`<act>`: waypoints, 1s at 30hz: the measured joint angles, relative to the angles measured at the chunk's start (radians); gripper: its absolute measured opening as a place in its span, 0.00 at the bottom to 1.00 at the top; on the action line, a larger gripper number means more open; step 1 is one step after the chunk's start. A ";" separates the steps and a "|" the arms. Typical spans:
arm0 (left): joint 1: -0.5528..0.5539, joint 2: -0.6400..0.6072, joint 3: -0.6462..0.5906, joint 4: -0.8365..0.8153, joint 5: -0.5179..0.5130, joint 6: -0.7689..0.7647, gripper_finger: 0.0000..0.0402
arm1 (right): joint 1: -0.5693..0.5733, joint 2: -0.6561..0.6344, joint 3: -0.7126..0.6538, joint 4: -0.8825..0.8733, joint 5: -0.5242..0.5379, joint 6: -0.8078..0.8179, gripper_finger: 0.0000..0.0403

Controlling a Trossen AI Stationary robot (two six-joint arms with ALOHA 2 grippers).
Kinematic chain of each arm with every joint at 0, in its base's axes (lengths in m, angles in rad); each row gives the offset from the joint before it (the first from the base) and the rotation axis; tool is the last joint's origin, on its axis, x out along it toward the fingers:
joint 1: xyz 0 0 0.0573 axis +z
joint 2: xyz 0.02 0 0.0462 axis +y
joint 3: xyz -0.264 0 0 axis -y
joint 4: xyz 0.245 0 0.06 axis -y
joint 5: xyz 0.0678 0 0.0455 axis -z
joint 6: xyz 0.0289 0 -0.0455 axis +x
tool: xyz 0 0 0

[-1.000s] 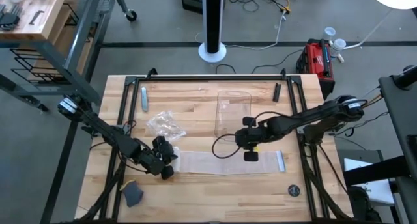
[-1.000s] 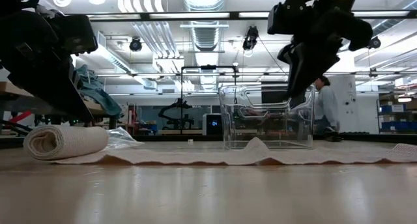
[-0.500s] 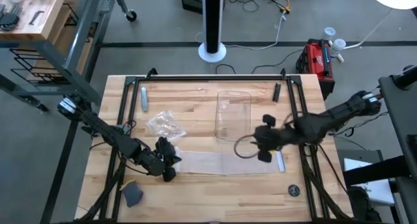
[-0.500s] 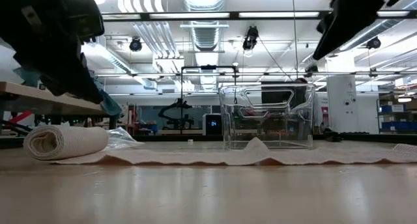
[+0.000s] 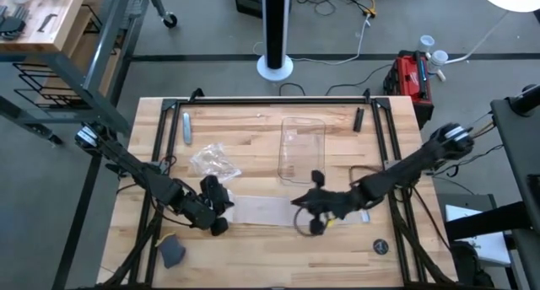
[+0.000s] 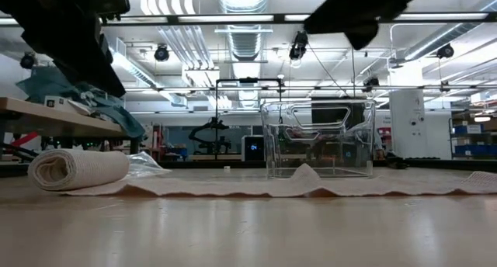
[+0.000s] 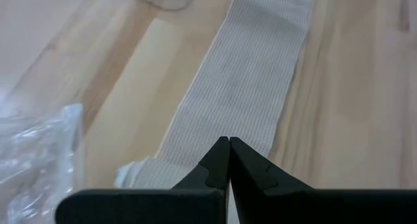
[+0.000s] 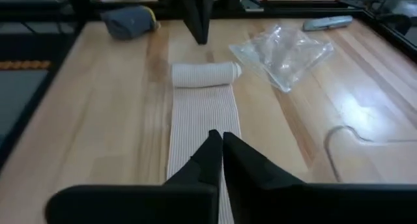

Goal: Roll bandage
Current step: Roll the brown bandage

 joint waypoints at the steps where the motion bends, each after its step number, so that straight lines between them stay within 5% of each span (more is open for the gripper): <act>1: -0.006 0.000 0.006 -0.016 -0.001 -0.001 0.00 | 0.000 0.041 0.024 0.001 0.011 0.000 0.01; 14: -0.113 -0.001 -0.096 -0.023 -0.028 -0.244 0.00 | -0.026 0.382 0.349 -0.111 0.122 0.035 0.00; 30: -0.128 -0.001 -0.165 0.026 -0.072 -0.304 0.00 | -0.125 0.628 0.503 -0.132 -0.008 0.039 0.00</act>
